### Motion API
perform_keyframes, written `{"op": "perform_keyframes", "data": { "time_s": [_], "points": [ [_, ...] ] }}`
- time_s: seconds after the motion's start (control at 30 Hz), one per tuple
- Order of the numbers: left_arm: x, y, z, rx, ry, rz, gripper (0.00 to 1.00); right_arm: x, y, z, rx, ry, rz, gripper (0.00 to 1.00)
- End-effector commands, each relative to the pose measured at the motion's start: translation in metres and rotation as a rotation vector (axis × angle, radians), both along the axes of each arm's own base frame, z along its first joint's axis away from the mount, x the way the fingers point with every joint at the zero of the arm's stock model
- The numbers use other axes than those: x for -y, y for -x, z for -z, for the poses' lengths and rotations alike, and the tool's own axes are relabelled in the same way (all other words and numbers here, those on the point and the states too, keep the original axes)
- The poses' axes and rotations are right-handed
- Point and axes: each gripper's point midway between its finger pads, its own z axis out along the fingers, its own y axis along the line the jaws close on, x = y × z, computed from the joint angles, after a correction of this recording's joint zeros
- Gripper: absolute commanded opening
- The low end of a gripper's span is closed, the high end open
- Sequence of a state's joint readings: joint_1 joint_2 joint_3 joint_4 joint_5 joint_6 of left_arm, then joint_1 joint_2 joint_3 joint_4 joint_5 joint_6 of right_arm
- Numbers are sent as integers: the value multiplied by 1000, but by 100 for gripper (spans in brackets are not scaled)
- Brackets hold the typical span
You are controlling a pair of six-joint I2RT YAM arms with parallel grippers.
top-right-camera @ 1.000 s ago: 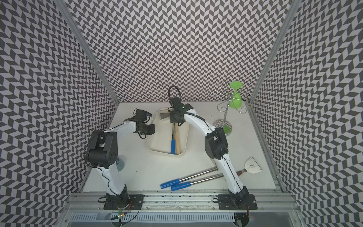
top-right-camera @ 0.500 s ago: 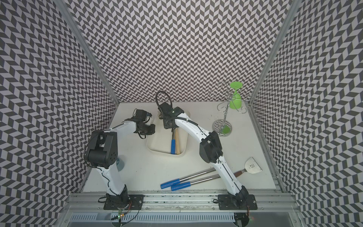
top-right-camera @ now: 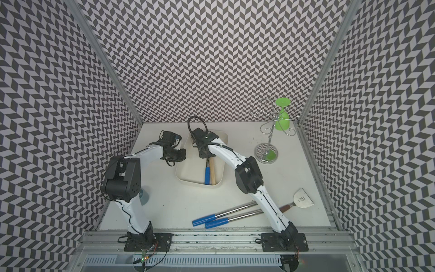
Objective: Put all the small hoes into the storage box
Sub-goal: Place the hoe in the storage box.
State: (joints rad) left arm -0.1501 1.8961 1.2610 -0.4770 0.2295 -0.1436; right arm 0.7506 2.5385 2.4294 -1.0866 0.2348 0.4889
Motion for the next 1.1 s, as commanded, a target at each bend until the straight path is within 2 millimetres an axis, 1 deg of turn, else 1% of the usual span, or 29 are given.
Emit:
{"op": "perform_keyframes", "data": {
  "time_s": [0.0, 0.1, 0.2, 0.3, 0.43, 0.47, 0.63, 0.7, 0.83, 1.07],
  "points": [
    [6, -5, -13, 17, 48, 3, 3, -4, -8, -6, 55, 4, -1, 26],
    [6, -5, -13, 17, 46, 1, 3, -4, -11, -15, 80, 7, -5, 10],
    [6, -5, -12, 15, 45, 1, 3, -2, -13, -24, 95, 5, -11, 1],
    [6, -5, -12, 14, 45, 0, 3, 0, -13, -39, 112, 2, -23, 0],
    [4, -5, -12, 13, 42, 0, 3, 10, -13, -53, 110, 4, -37, 0],
    [5, -4, -11, 10, 42, 1, 3, 17, -9, -53, 84, 21, -38, 0],
    [4, -3, -9, 8, 39, -1, 3, 26, -6, -64, 44, 0, -46, 0],
    [4, -4, -9, 8, 38, -1, 3, 30, -5, -62, 25, 4, -48, 0],
    [4, -3, -9, 7, 37, -1, 3, 37, -6, -50, 1, 13, -31, 0],
    [4, -3, -10, 10, 33, -1, 3, 38, -17, -26, 0, 11, -16, 0]
  ]
}}
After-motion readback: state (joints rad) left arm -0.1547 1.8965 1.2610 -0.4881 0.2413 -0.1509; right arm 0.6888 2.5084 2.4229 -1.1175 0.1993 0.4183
